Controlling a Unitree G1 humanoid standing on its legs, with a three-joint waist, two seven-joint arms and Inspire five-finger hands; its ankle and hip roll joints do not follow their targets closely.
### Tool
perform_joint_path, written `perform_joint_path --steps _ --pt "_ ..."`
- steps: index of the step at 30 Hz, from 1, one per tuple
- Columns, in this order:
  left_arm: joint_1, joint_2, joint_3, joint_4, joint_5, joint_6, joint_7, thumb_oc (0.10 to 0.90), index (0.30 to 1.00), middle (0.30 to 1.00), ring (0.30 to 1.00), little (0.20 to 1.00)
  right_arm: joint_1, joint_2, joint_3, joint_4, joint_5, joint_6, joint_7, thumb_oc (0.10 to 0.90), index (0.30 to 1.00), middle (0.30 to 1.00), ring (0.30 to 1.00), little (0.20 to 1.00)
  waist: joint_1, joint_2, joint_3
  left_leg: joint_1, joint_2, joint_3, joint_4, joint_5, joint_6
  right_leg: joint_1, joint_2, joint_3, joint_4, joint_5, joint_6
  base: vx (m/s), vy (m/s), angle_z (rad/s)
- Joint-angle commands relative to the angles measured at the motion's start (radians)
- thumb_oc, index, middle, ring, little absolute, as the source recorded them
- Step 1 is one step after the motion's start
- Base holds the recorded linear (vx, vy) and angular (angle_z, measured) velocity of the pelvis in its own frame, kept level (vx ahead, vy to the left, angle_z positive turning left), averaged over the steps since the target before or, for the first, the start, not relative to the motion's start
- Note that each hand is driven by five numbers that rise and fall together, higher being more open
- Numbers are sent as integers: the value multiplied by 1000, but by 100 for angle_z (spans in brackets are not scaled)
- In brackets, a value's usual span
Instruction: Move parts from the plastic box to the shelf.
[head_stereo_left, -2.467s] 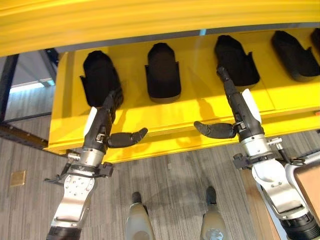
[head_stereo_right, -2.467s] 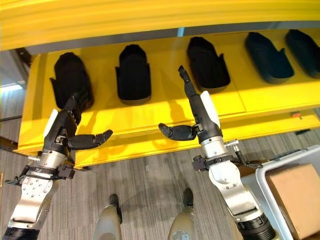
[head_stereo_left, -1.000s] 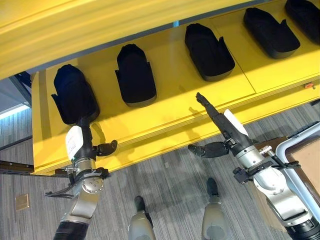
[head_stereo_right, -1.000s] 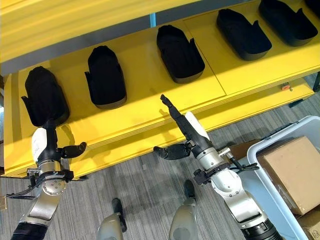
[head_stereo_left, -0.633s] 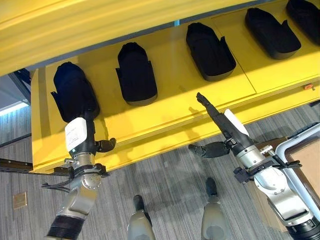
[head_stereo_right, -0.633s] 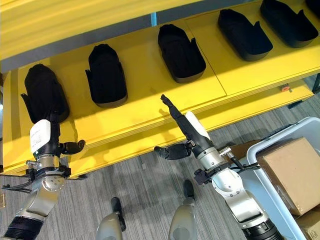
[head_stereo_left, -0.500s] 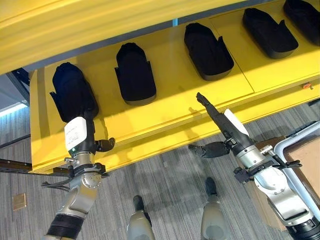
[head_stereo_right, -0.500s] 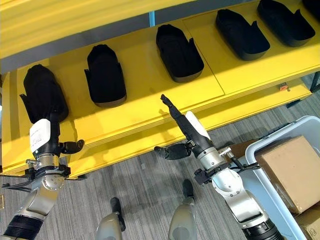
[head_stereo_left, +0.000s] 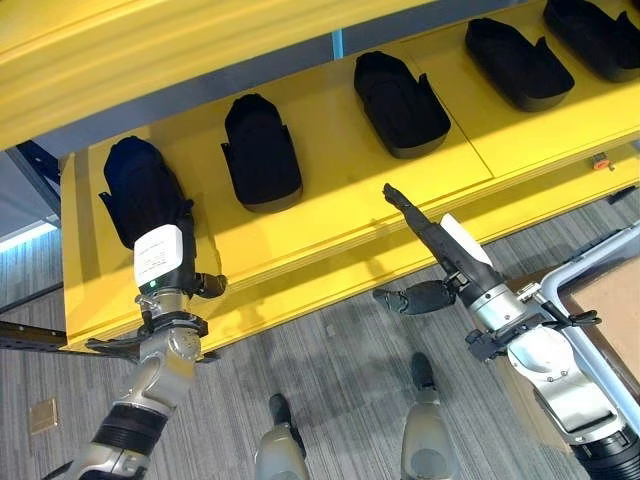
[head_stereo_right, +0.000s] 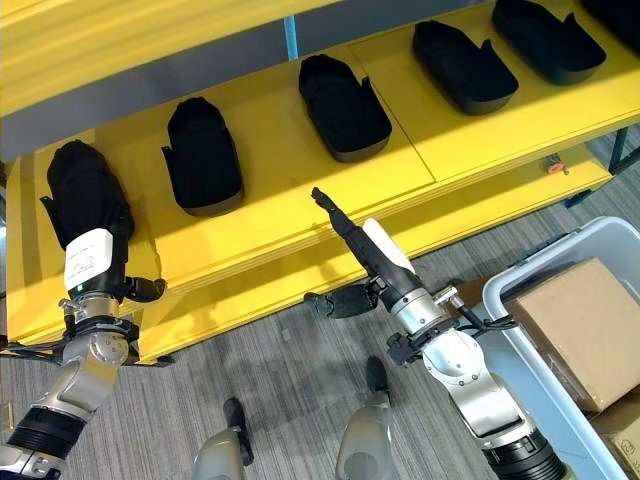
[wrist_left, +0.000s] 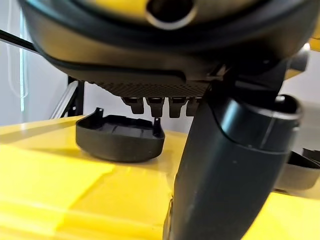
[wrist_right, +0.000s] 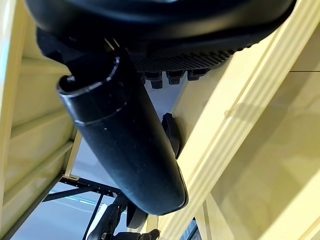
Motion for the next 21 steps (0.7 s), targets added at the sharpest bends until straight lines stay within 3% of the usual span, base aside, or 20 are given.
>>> perform_joint_path --steps 1,3,5,6,8,9,12,17,21 --pt "-136 62 63 186 -53 16 31 900 1000 1000 1000 1000 -109 -1 -32 -77 28 -68 -1 900 1000 1000 1000 1000 -53 -20 -46 -1 -24 3 -29 -7 74 39 26 -20 222 -230 -58 12 31 2" --pt "-136 49 63 170 -147 -128 27 900 1000 1000 1000 1000 -102 -5 -45 -88 28 -61 6 900 1000 1000 1000 1000 -57 -19 -41 1 -26 6 -25 -12 77 34 26 -18 229 -232 -60 6 11 -3" --pt "-127 39 72 119 -158 -206 3 900 1000 1000 1000 1000 -89 -1 -56 -93 24 -63 10 900 1000 1000 1000 1000 -56 -18 -39 2 -27 6 -25 -13 78 34 27 -18 230 -233 -61 5 12 -17" --pt "-124 32 70 9 -138 -264 -71 900 1000 1000 1000 1000 -73 8 -67 -101 12 -64 8 900 1000 1000 1000 1000 -54 -17 -32 3 -31 4 -24 -17 82 32 26 -20 232 -233 -60 -5 10 -9" --pt "-116 26 66 -91 -181 -320 -185 900 1000 1000 1000 1000 -64 15 -75 -108 5 -64 7 900 1000 1000 1000 1000 -51 -16 -26 1 -33 2 -23 -20 84 29 25 -22 232 -231 -60 -28 3 29" --pt "-85 11 59 -233 -190 -364 -267 900 1000 1000 1000 1000 -50 20 -86 -114 -7 -69 0 900 1000 1000 1000 1000 -45 -14 -17 0 -37 -4 -22 -22 85 27 26 -26 232 -228 -62 -44 5 17" --pt "-10 -11 53 -421 -261 -480 -378 900 1000 1000 1000 1000 -22 18 -108 -129 -15 -75 -15 900 1000 1000 1000 1000 -28 -9 -7 -3 -44 -13 -20 -28 89 31 20 -41 228 -223 -63 -31 -9 -14" --pt "56 -34 68 -553 -261 -644 -367 900 1000 1000 1000 1000 15 27 -115 -145 -29 -87 -32 900 1000 1000 1000 1000 -13 -9 -9 -8 -46 -21 -20 -34 92 34 12 -58 219 -220 -60 -12 -22 -3" --pt "63 -16 83 -598 -109 -693 -248 900 1000 1000 1000 1000 36 23 -110 -157 -31 -98 -57 900 1000 1000 1000 1000 -6 -15 -17 -15 -46 -29 -28 -30 92 35 12 -65 208 -215 -55 -12 -43 4"
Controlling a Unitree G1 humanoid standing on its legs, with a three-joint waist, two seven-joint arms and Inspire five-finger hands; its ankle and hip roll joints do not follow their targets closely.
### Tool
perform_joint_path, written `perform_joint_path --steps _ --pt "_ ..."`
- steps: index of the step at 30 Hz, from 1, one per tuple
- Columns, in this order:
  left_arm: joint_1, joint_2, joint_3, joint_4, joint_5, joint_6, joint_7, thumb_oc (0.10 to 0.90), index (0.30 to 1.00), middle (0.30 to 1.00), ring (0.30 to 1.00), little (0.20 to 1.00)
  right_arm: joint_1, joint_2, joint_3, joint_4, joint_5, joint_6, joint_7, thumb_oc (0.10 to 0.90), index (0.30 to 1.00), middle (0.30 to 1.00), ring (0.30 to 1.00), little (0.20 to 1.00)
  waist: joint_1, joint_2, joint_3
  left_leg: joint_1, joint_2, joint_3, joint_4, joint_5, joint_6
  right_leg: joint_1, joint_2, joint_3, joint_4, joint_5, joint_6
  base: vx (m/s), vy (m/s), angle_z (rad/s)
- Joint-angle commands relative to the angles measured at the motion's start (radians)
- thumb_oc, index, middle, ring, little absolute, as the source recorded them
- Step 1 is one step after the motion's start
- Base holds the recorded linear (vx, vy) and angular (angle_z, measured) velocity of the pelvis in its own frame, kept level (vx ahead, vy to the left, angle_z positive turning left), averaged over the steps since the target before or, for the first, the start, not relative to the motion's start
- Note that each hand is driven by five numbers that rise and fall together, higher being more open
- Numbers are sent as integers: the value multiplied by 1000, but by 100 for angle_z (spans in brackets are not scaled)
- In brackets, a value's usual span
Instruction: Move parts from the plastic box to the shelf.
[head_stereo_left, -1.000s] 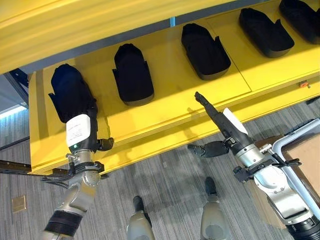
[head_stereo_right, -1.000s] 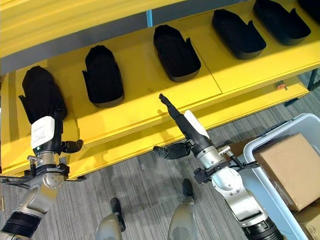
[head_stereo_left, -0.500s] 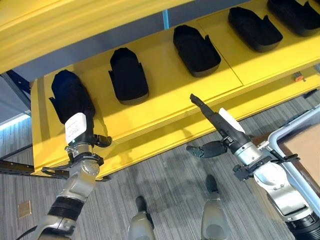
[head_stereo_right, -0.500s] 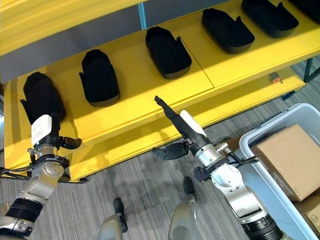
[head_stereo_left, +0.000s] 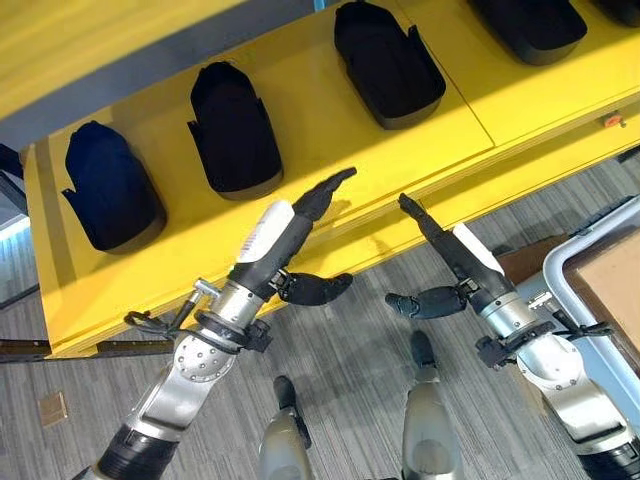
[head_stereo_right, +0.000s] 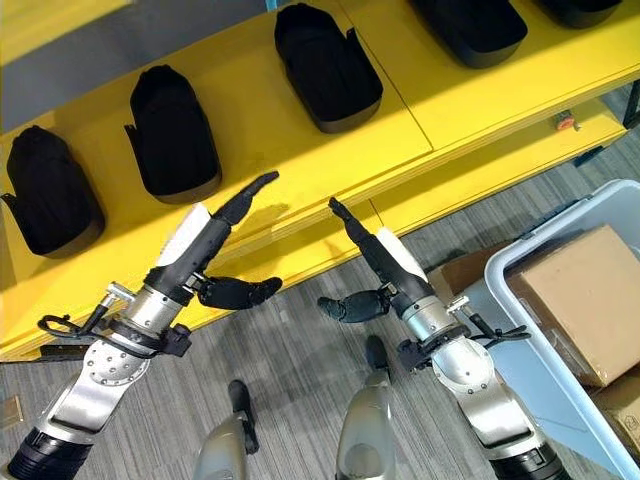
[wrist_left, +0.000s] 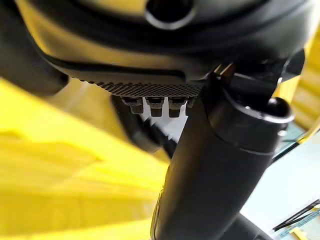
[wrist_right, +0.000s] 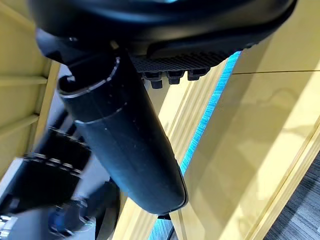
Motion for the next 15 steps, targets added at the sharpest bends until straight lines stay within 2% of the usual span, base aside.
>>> perform_joint_path --steps 1,5,8,9,11,15 --pt "-43 53 68 -72 152 -130 196 900 1000 1000 1000 1000 -40 18 -50 -145 -2 -120 -60 900 1000 1000 1000 1000 8 -41 -96 -38 -32 5 40 -69 64 72 -4 -68 142 -218 -49 -14 -53 12" --pt "-44 85 83 -58 175 -106 273 900 1000 1000 1000 1000 -40 7 -42 -135 4 -128 -81 900 1000 1000 1000 1000 17 -44 -104 -42 -32 -2 36 -65 63 77 -5 -75 133 -216 -47 2 -32 11" --pt "-31 88 114 -42 204 -82 379 900 1000 1000 1000 1000 -42 7 -37 -122 2 -127 -92 900 1000 1000 1000 1000 28 -48 -111 -42 -33 -7 34 -63 62 85 -8 -81 123 -213 -46 15 -37 7" --pt "-27 79 147 -16 168 -53 486 900 1000 1000 1000 1000 -37 10 -35 -117 1 -131 -99 900 1000 1000 1000 1000 33 -52 -117 -42 -32 -10 33 -62 61 90 -9 -85 120 -214 -46 30 -45 7" --pt "-33 61 179 25 153 -21 548 900 1000 1000 1000 1000 -37 28 -26 -109 -12 -125 -102 900 1000 1000 1000 1000 37 -55 -124 -42 -32 -14 32 -60 61 97 -8 -85 119 -217 -44 36 -35 9" --pt "-27 30 241 96 137 82 560 900 1000 1000 1000 1000 -40 51 -11 -104 -21 -113 -100 900 1000 1000 1000 1000 46 -65 -136 -39 -32 -20 27 -53 57 109 -6 -87 110 -217 -43 22 -27 5"
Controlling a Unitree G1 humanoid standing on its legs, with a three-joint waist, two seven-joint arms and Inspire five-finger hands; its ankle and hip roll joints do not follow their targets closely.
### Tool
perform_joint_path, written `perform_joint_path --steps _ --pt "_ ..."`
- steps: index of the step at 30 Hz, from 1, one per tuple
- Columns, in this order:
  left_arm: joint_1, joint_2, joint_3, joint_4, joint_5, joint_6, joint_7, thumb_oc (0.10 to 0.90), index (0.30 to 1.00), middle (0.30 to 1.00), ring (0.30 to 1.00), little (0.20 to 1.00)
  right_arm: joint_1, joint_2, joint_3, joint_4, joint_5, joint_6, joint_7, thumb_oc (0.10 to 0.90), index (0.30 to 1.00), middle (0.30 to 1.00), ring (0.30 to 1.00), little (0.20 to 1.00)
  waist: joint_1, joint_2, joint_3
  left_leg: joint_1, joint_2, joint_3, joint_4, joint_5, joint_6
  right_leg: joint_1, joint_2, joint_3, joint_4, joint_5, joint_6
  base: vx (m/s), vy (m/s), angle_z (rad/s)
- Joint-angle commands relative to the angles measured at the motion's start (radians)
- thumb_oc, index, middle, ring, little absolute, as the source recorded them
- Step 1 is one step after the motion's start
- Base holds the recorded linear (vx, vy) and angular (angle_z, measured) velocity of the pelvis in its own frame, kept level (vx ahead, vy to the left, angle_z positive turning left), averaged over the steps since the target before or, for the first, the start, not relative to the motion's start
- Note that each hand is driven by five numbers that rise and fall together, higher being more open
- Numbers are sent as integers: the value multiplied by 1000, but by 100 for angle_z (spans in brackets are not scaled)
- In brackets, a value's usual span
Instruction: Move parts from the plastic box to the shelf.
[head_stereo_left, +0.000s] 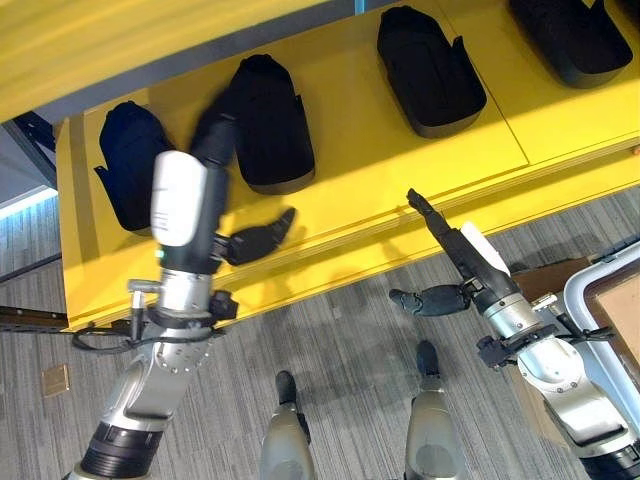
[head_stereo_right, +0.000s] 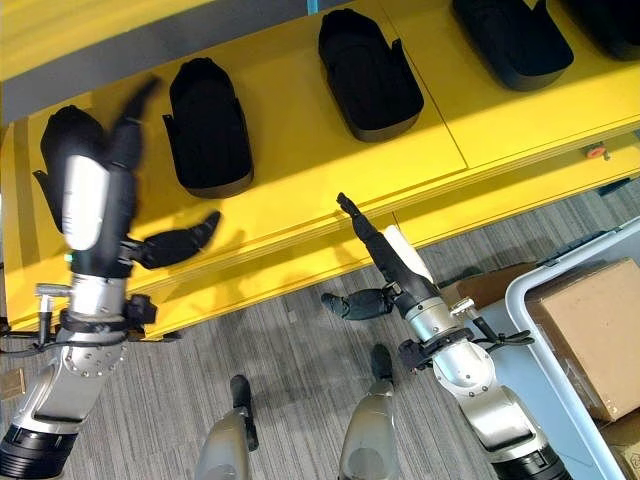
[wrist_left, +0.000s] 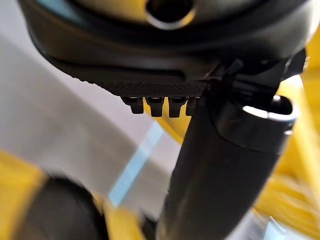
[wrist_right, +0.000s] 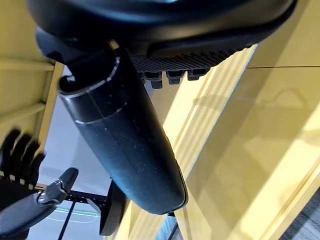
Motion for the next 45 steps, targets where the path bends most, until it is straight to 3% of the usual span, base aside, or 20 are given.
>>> perform_joint_path --steps 1,9,17,28,30,36,45 --pt "-14 34 53 -4 -54 80 84 900 1000 1000 1000 1000 -44 44 -15 -103 -18 -100 -40 900 1000 1000 1000 1000 0 -65 -136 -25 -31 27 20 -46 67 84 -2 -40 108 -201 -37 30 -38 2" --pt "-21 34 73 233 -71 234 103 900 1000 1000 1000 1000 -49 35 -4 -83 9 -107 -10 900 1000 1000 1000 1000 -10 -76 -148 -26 -16 44 35 -43 61 99 2 -31 107 -209 -37 15 -7 0" --pt "-71 69 10 325 2 284 45 900 1000 1000 1000 1000 -64 22 -1 -70 22 -116 18 900 1000 1000 1000 1000 -30 -74 -138 -34 -13 58 47 -46 61 90 7 -15 110 -207 -39 -1 15 -2" --pt "-120 111 -52 412 79 362 70 900 1000 1000 1000 1000 -88 -5 6 -55 34 -130 40 900 1000 1000 1000 1000 -55 -70 -126 -41 -9 72 60 -49 62 74 10 3 125 -210 -44 -3 21 -5" --pt "-134 118 -59 427 81 370 74 900 1000 1000 1000 1000 -94 -9 7 -55 37 -128 41 900 1000 1000 1000 1000 -58 -69 -125 -44 -9 72 63 -49 61 69 11 7 128 -211 -45 -10 31 -4" --pt "-191 138 -92 548 17 491 66 900 1000 1000 1000 1000 -118 -21 13 -43 45 -124 64 900 1000 1000 1000 1000 -81 -62 -125 -33 -10 86 60 -50 62 62 14 19 135 -210 -47 10 42 -8" --pt "-211 129 -121 682 -20 553 37 900 1000 1000 1000 1000 -146 -32 18 -53 51 -103 80 900 1000 1000 1000 1000 -96 -53 -117 -19 -13 94 58 -53 63 52 16 32 151 -215 -49 5 20 -3"
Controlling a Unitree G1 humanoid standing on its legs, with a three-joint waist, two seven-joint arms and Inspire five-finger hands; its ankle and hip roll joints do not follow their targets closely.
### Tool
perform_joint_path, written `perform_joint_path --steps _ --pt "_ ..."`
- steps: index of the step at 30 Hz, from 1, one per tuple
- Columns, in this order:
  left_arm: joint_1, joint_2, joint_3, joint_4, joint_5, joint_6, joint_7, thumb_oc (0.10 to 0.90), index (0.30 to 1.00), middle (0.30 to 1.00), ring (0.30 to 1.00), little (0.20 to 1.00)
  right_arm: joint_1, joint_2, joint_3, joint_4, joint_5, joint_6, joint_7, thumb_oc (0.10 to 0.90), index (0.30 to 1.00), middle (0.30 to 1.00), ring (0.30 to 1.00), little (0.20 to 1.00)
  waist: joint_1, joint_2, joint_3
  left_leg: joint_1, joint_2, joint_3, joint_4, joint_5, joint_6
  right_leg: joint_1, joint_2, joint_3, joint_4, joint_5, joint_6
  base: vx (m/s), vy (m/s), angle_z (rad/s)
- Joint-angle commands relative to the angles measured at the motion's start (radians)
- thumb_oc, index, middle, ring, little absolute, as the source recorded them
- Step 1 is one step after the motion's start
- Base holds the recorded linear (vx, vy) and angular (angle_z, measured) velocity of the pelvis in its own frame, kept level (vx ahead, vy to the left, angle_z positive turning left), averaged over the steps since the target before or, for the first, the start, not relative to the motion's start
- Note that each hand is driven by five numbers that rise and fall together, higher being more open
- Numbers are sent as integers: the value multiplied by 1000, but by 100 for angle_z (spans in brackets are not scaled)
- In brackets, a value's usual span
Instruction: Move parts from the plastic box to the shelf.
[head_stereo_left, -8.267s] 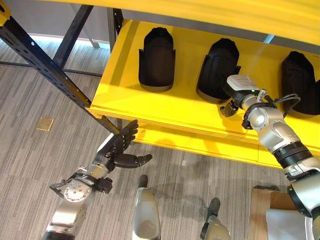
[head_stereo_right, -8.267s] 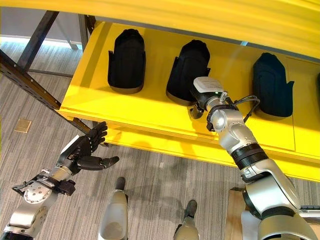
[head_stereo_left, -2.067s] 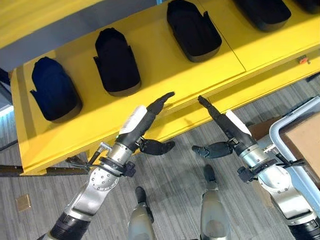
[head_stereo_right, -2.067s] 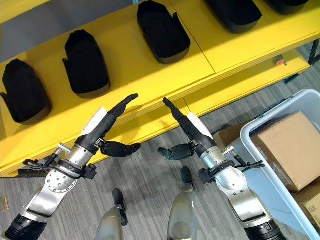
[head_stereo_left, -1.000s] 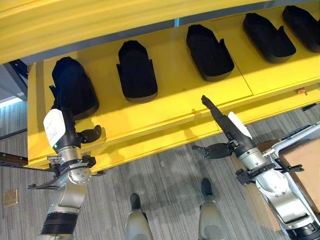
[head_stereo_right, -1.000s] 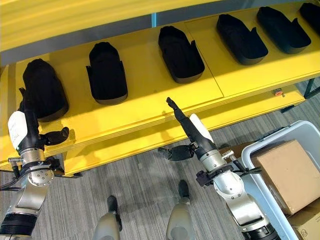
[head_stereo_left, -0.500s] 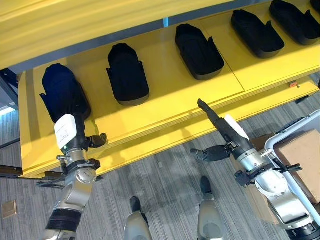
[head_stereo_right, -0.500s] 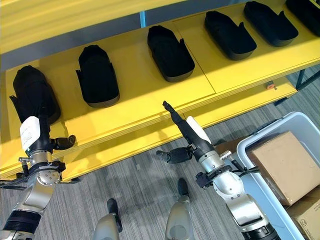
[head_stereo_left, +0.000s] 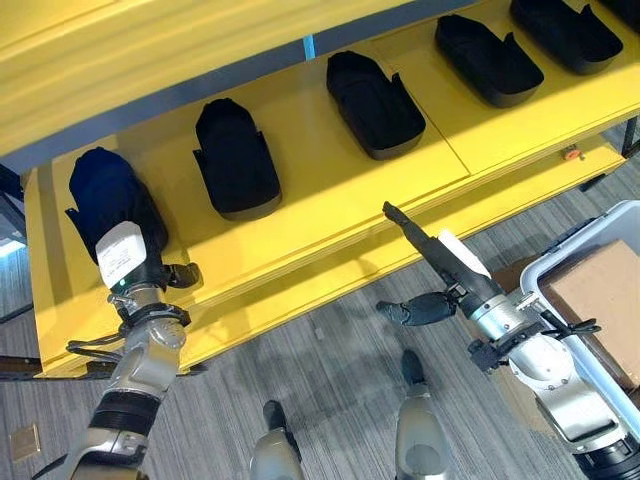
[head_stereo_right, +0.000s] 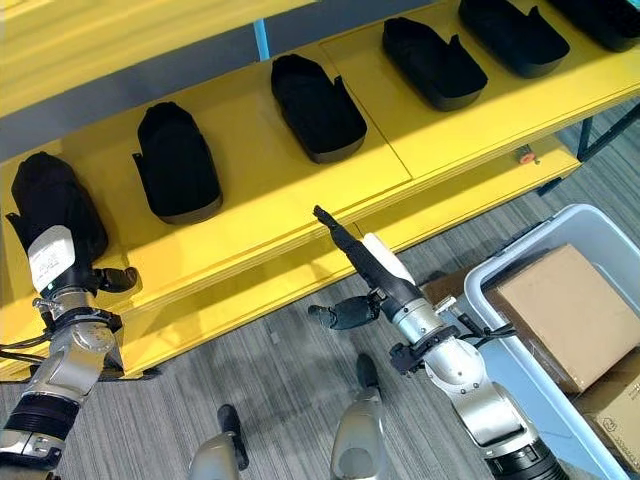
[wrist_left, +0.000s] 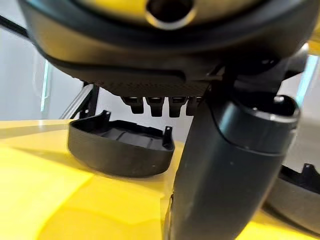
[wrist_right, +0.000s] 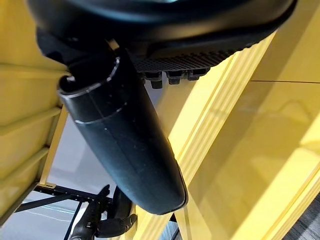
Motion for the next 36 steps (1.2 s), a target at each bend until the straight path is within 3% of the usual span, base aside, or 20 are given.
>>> perform_joint_path --steps 1,11,22,36 --pt "-57 75 8 101 16 57 10 900 1000 1000 1000 1000 -108 -19 -28 -68 48 -91 -12 900 1000 1000 1000 1000 -11 -6 -43 -26 -16 40 -33 5 69 52 16 -30 158 -226 -44 -4 23 -8" --pt "-43 41 -55 201 -42 73 -28 900 1000 1000 1000 1000 -120 -33 -35 -73 59 -88 -4 900 1000 1000 1000 1000 -24 3 -28 -15 -22 48 -32 -3 74 36 16 -24 178 -229 -47 -5 15 -3" --pt "6 -2 -85 253 -60 139 -58 900 1000 1000 1000 1000 -130 -58 -63 -99 67 -58 7 900 1000 1000 1000 1000 -28 20 -16 -1 -34 49 -39 -5 77 20 12 -24 198 -235 -48 -2 22 -1" --pt "18 -22 -46 449 -130 110 -10 900 1000 1000 1000 1000 -149 -88 -71 -114 59 -32 31 900 1000 1000 1000 1000 -47 48 -13 22 -51 66 -55 -5 80 4 4 -13 217 -242 -48 4 47 -3"
